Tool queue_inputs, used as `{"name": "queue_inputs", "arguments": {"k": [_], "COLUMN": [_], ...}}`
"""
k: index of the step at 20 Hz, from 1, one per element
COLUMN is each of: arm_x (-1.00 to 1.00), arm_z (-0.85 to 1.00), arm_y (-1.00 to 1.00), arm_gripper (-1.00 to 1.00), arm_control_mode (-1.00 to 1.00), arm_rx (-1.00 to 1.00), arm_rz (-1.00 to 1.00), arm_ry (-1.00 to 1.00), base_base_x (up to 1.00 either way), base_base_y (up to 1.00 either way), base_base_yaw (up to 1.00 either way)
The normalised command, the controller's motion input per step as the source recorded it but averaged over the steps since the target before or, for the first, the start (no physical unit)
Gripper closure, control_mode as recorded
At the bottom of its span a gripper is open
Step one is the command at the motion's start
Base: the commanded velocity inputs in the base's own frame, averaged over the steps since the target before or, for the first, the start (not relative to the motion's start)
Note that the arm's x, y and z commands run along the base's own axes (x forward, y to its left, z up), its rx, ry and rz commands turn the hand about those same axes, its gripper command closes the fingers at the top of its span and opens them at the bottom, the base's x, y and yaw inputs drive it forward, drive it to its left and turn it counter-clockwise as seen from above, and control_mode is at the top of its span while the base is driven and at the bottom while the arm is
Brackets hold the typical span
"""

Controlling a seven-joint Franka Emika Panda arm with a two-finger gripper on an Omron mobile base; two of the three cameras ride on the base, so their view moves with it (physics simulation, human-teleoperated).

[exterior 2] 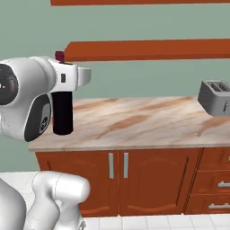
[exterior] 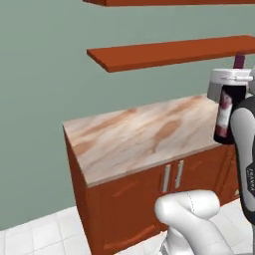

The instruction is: Get the candle and the wine from the cabinet and move them to the dining counter.

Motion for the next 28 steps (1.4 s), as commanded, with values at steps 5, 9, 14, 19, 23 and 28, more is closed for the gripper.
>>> {"name": "queue_inputs", "arguments": {"k": [5, 9, 14, 19, 23, 28], "arm_x": [0.0, 0.0, 0.0, 0.0, 0.0, 0.0], "arm_z": [0.0, 0.0, 0.0, 0.0, 0.0, 0.0], "arm_y": [0.0, 0.0, 0.0, 0.0, 0.0, 0.0], "arm_gripper": [1.0, 1.0, 1.0, 1.0, 1.0, 1.0], "arm_control_mode": [1.0, 1.0, 1.0, 1.0, 1.0, 1.0], "arm_rx": [0.0, 0.0, 0.0, 0.0, 0.0, 0.0], "arm_rz": [0.0, 0.0, 0.0, 0.0, 0.0, 0.0], "arm_ry": [0.0, 0.0, 0.0, 0.0, 0.0, 0.0], "base_base_x": [-0.31, -0.43, -0.6, -0.77, -0.96, -0.83], "base_base_y": [0.31, 0.16, 0.09, 0.0, -0.1, -0.68], "base_base_yaw": [-0.9, -0.95, -0.91, -0.83, -0.62, -0.05]}}
